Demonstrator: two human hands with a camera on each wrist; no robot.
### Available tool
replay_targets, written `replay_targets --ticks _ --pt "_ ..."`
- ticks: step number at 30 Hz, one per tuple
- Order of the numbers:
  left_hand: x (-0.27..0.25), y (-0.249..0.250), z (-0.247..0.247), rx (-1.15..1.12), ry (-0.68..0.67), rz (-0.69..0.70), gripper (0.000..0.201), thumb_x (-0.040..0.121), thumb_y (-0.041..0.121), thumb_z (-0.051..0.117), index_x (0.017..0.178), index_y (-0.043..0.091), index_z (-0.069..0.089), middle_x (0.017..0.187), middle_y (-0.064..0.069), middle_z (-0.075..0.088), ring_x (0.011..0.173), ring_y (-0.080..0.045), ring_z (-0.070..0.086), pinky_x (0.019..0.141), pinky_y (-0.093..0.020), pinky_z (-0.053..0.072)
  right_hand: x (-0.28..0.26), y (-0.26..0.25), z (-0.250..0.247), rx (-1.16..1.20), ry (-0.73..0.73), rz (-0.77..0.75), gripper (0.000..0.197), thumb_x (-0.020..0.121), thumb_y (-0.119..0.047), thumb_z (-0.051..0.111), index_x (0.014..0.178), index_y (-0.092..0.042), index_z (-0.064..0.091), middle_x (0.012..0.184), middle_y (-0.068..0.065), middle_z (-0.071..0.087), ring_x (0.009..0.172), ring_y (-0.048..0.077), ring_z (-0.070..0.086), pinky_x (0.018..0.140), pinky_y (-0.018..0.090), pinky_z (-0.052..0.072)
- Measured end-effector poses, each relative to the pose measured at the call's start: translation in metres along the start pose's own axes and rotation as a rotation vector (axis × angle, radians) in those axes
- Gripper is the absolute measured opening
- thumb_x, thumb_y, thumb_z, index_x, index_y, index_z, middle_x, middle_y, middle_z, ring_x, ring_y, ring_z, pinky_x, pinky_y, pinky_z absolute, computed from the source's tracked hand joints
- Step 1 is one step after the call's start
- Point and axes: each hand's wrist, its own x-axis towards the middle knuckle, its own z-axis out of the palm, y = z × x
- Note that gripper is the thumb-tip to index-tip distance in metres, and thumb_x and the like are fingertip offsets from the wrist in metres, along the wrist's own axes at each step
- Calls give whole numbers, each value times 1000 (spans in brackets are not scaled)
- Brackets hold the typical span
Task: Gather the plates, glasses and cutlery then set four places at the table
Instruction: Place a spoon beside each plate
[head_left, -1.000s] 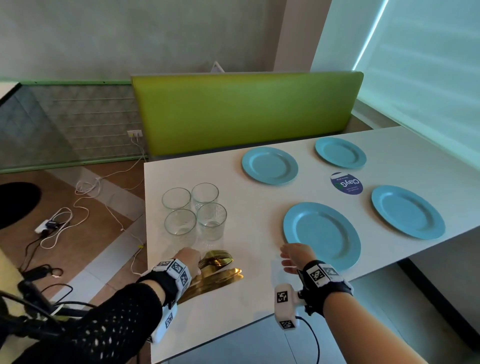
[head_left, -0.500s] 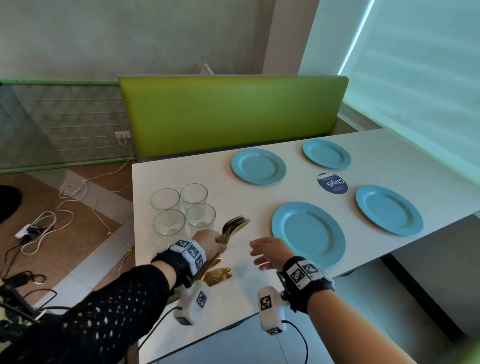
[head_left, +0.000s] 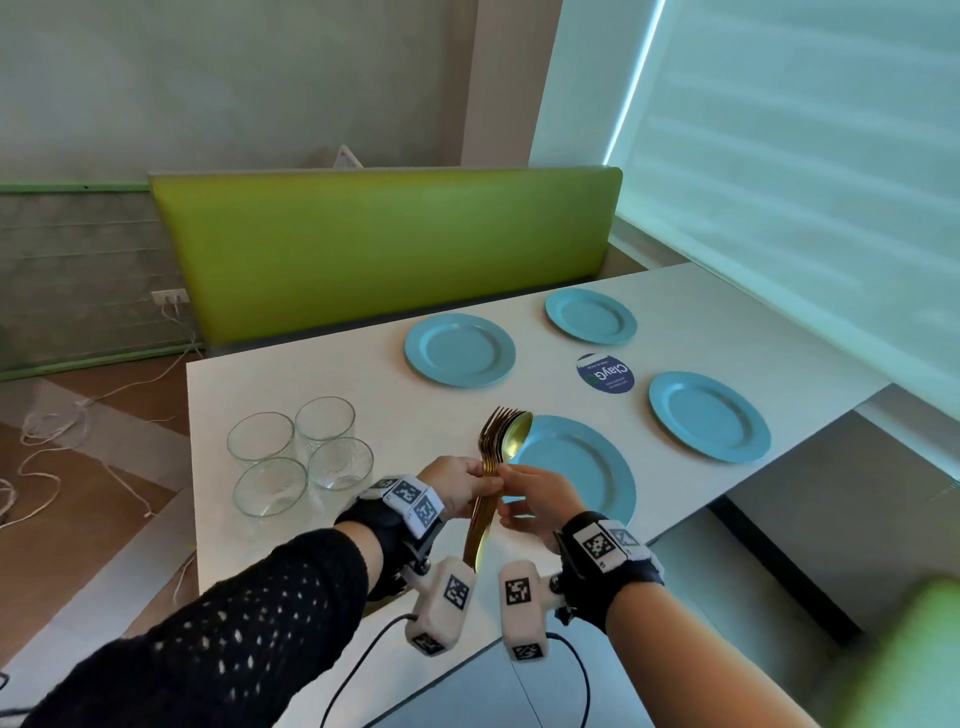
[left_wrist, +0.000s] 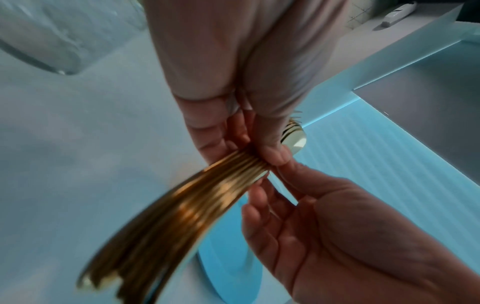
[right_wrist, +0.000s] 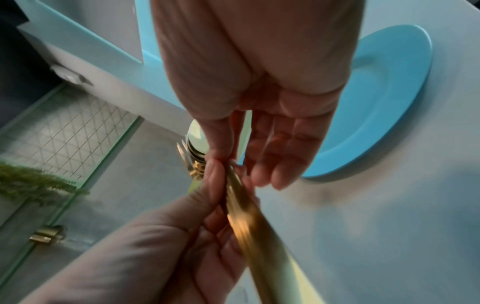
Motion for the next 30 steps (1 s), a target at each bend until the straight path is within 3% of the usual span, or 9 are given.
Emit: replay_targets --ticks 2,5,12,14,17,20,22,25,30 --pt "10 5 9 -28 16 -19 13 90 6 58 80 12 63 72 -4 64 65 -16 61 70 -31 55 7 0 -9 35 41 0 13 96 -20 52 92 -12 61 74 3 59 56 13 50 53 22 47" --pt "29 9 21 -39 58 -54 8 87 11 64 79 10 62 71 -6 64 64 -18 60 80 -40 54 17 -2 -29 80 117 -2 12 94 -19 56 84 -14 60 74 2 60 61 13 55 56 21 46" --pt "81 37 40 -200 213 -153 23 93 2 52 71 6 51 66 -8 52 57 -17 52 60 -27 47 65 -17 -117 -117 259 17 11 92 -13 58 81 -14 58 68 2 56 57 14 50 54 23 42" --pt "99 46 42 -231 255 -177 25 93 1 50 68 4 51 65 -10 52 54 -17 52 59 -27 46 86 -23 -149 -193 284 49 11 91 -8 58 80 -11 60 70 5 57 61 17 52 59 29 46" --pt "124 60 48 -273 292 -196 27 93 -1 48 66 3 50 63 -11 50 50 -18 52 57 -28 44 120 -31 -192 -386 218 125 14 89 -3 57 81 -15 59 87 8 59 79 23 58 84 39 54" --pt "147 68 55 -275 323 -220 25 90 -4 51 65 2 51 62 -12 51 52 -21 51 58 -30 45 146 -38 -218 -532 217 143 22 90 -4 56 112 -6 62 94 10 57 83 23 56 79 33 52" --pt "159 71 59 -267 334 -239 22 88 -5 52 66 2 53 62 -12 52 55 -21 51 55 -29 46 158 -40 -228 -638 226 148 33 91 -8 55 123 -1 59 105 15 60 95 26 59 85 34 51" --pt "173 72 66 -275 355 -264 19 85 -6 54 68 2 55 63 -13 53 55 -22 52 54 -29 47 172 -37 -238 -760 242 138 32 91 -13 56 121 -5 62 124 15 62 106 26 62 94 31 48" --pt "187 72 75 -296 390 -281 17 84 -6 55 69 3 57 64 -12 55 57 -22 54 55 -30 48 185 -32 -239 -964 239 88 23 88 -22 58 106 -17 72 117 4 68 109 23 62 96 30 49"
